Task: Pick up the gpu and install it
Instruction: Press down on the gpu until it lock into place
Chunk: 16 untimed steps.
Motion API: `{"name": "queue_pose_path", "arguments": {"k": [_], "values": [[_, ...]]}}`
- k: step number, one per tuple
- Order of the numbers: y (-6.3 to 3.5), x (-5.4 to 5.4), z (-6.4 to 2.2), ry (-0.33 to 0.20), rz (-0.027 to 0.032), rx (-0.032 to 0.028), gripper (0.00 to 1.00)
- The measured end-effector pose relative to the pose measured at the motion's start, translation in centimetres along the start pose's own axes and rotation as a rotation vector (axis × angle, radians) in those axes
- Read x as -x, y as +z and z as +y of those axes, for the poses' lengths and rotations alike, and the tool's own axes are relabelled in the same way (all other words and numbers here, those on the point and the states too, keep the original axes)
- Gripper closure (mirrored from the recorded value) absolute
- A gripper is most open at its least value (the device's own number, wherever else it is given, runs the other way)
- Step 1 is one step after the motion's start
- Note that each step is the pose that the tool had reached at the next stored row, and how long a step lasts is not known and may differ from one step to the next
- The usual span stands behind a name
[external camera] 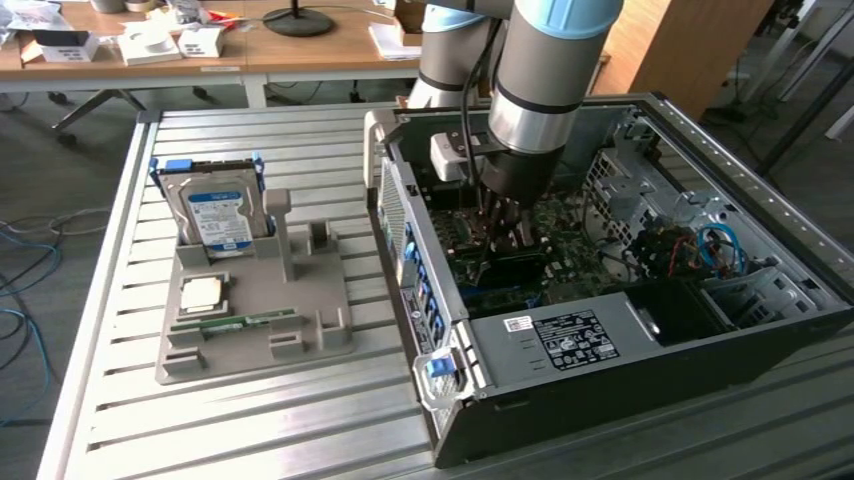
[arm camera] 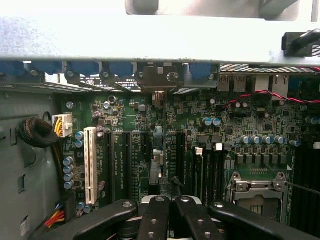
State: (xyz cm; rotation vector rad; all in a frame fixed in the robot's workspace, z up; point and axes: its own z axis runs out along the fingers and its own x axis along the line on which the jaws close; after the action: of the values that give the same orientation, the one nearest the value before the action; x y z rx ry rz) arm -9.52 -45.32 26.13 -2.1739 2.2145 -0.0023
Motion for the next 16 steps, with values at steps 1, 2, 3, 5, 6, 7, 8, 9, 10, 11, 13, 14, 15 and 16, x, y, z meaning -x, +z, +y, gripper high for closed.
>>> {"name": "queue_pose_path", "arguments": {"k": [1, 2, 3, 5, 6, 7, 8, 9, 10, 11, 13, 14, 15, 16], "values": [[0.0, 0.0, 0.0, 0.0, 0.0, 0.0, 0.89], [0.01, 0.0, 0.0, 0.0, -0.0001, 0.0, 0.89], [0.01, 0.0, 0.0, 0.0, -0.0002, 0.0, 0.89], [0.03, 0.0, 0.01, 0.0, 0.0, 0.0, 0.89], [0.03, 0.0, 0.01, 0.0, 0.0, 0.0001, 0.89], [0.04, 0.0, 0.01, 0.0, 0.0, 0.0001, 0.89], [0.04, 0.0, 0.01, 0.0, 0.0, 0.0, 0.89], [0.06, 0.0, 0.01, 0.0, -0.0001, 0.0, 0.89], [0.06, 0.0, 0.01, 0.0, -0.0001, 0.0, 0.89], [0.06, 0.0, 0.01, 0.0, 0.0, 0.0, 0.89], [0.07, 0.0, 0.02, 0.0, 0.0, 0.0001, 0.89], [0.07, 0.0, 0.02, 0.0, -0.0001, 0.0, 0.89], [0.07, 0.0, 0.02, 0.0, -0.0001, 0.0, 0.89], [0.08, 0.0, 0.02, 0.0, -0.0002, 0.0, 0.89]]}}
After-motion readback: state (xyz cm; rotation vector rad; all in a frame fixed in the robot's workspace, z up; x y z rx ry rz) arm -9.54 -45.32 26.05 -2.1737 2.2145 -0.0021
